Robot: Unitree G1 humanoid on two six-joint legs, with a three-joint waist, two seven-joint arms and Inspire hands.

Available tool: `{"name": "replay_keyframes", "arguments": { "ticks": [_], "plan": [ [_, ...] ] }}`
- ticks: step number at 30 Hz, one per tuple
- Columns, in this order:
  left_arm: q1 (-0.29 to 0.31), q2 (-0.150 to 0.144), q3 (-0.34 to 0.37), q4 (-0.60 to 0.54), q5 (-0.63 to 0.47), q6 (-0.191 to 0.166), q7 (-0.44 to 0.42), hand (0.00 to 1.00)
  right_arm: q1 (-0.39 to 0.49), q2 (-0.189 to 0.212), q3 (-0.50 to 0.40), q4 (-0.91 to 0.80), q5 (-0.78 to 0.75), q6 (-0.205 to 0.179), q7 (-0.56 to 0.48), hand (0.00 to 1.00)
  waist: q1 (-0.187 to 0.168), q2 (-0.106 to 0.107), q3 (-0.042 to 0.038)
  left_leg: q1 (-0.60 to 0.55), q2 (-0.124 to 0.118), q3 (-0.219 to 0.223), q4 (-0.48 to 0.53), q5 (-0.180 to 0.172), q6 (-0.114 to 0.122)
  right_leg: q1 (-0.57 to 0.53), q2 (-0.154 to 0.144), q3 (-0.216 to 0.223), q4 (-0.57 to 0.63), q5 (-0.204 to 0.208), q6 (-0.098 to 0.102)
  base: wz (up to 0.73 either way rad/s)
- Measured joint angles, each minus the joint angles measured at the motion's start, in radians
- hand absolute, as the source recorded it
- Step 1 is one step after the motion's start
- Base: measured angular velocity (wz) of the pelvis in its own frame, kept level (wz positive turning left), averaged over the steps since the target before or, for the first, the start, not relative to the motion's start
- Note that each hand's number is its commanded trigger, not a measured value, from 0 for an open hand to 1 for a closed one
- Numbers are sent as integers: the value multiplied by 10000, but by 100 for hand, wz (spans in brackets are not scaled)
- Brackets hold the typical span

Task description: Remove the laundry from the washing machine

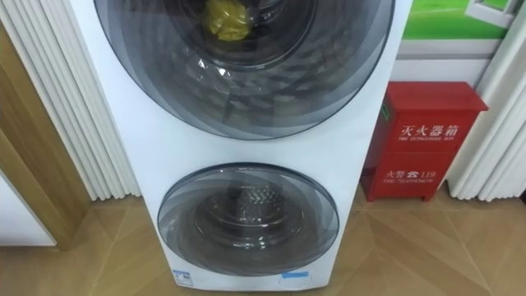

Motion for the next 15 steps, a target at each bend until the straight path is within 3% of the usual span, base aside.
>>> {"name": "replay_keyframes", "arguments": {
  "ticks": [3, 4, 6, 7, 11, 15],
  "plan": [
    [-68, 4, 1, -16, 3, 17, -14, 0, -52, -12, -8, -20, -35, 49, -62, 0, -7, 11, -26, -39, -71, -31, 24, 0, 0, 33, -1, -44, 11, 0, 0, 4],
    [-117, 8, 0, -25, -6, 16, -20, 0, -167, -44, -24, -183, -248, 268, -156, 0, -11, -57, -55, -83, -72, -35, 85, 1, 2, 32, -13, -166, 19, 0, 1, 0],
    [-187, 20, 4, -42, -3, -22, -21, 0, -303, -121, -143, -1156, -854, 585, -374, 0, -12, 0, -35, -158, -72, -30, 142, -1, 8, -14, -31, -311, 25, 0, 1, -5],
    [-232, 37, 41, -28, 11, -57, -21, 0, -654, -155, -330, -1744, -1191, 623, -525, 0, -12, -36, 56, -159, -72, -7, 153, 3, 12, -16, -41, -335, 6, 1, 4, -13],
    [-375, 135, 265, -54, 4, -283, -21, 0, -2128, -238, -925, -3214, -1219, 428, -776, 0, -13, -107, 82, -165, -73, 43, 181, 43, 47, -21, -84, -456, 2, -1, 8, 1],
    [-557, 227, 408, -145, 0, -280, -25, 0, -3368, -658, -1339, -4864, -1169, 276, -964, 0, 265, -172, 3, -181, -101, 1, 149, 116, 92, -116, -126, -577, 27, 9, 34, 7]
  ]
}}
